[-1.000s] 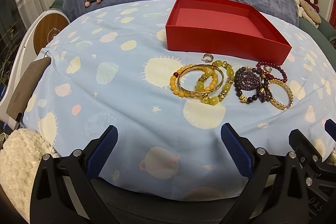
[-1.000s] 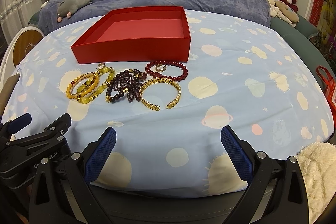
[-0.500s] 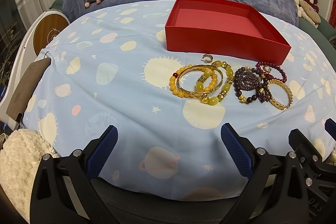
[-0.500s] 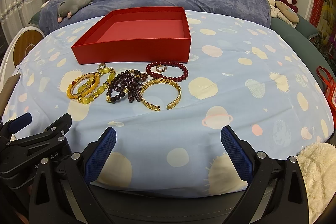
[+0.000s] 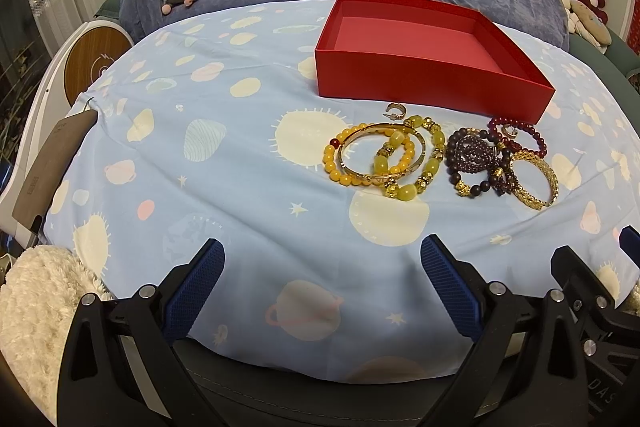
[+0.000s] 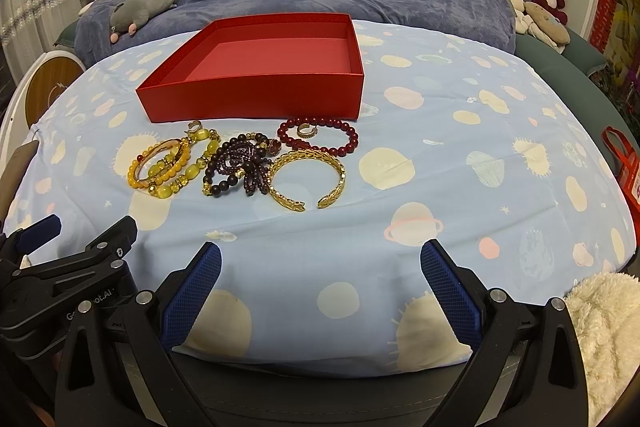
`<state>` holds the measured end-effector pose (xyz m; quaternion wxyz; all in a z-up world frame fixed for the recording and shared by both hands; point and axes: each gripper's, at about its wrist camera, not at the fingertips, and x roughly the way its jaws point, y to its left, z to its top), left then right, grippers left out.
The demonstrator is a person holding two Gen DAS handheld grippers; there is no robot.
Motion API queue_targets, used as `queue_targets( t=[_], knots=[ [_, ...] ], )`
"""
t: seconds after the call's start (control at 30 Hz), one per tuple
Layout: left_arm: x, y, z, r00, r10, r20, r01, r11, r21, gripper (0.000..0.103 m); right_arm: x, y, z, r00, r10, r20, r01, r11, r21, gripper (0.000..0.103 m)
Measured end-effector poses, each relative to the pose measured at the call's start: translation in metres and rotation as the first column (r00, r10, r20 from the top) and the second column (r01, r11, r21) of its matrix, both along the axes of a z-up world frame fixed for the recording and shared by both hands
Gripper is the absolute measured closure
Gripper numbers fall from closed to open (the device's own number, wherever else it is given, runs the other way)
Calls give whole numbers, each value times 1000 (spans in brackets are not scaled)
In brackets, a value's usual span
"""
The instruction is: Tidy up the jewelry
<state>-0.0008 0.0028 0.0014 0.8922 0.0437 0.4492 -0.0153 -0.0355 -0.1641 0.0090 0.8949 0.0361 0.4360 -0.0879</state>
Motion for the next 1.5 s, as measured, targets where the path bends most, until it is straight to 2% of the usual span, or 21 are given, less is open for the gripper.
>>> queue_targets(
  t=[1.3, 1.5],
  knots=[
    [-2, 3, 3, 1000, 14, 6, -14, 1000, -4, 8, -1, -1, 4, 1000, 3, 13, -3, 1000, 10, 7],
    [-3, -2, 4, 1000, -14, 20, 13, 1000, 13, 8, 0, 2, 7, 1000, 18, 22, -18, 1000, 3, 7]
  ],
)
